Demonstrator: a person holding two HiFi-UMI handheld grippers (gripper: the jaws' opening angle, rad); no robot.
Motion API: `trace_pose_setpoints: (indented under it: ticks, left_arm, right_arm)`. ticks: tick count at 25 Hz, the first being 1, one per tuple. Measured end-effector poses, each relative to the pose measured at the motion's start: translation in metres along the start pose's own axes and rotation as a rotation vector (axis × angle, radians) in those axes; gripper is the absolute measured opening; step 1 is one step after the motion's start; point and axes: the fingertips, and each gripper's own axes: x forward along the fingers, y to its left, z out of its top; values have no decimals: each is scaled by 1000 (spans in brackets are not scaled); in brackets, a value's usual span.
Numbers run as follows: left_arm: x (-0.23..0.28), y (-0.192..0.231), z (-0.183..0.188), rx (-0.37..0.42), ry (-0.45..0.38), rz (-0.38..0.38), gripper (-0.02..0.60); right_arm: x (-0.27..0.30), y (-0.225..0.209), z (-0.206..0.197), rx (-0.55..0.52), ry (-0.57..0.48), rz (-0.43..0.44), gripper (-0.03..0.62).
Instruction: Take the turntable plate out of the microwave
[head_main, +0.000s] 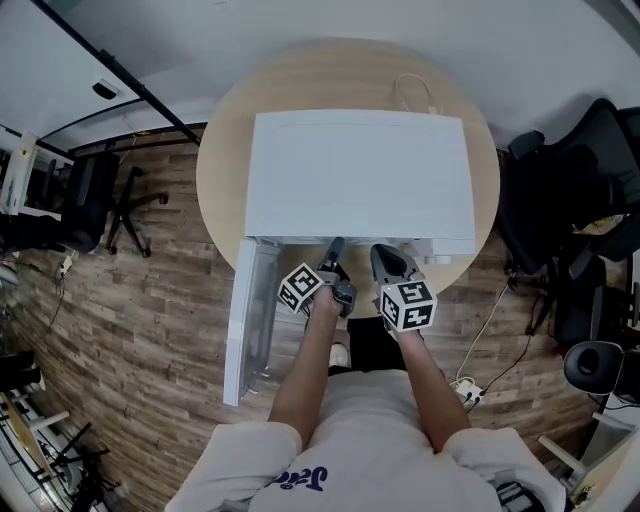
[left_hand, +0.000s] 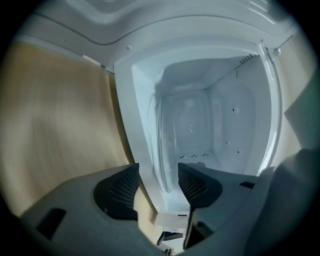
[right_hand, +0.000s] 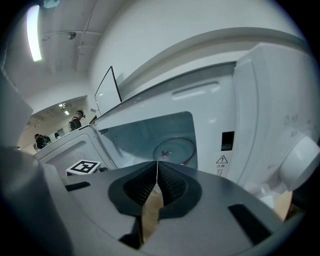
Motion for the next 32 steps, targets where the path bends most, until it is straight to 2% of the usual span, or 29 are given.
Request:
trace_pose_setpoints:
  ticks: [5, 11, 17, 23, 28, 32]
  left_arm:
    - [4, 13, 6, -72, -42, 46, 230]
    - [6, 20, 7, -66, -30, 96, 218]
    - [3, 17, 5, -73, -19, 122, 165]
    - [-2, 13, 3, -75, -16, 86, 90]
    - [-8, 6, 2, -105, -35, 31, 43]
    - [-11, -5, 5, -135, -45, -15, 35]
  right_arm:
    - [-2, 0, -2, 3, 0, -2, 17]
    - [-3, 0, -3, 24, -1, -8, 17]
    - [-2, 7, -7, 33, 1, 11, 17]
    - [-2, 3, -17, 58, 11, 9, 17]
    - [-3, -4, -28, 127, 15, 7, 17]
    - [1, -7, -46, 264, 13, 41, 17]
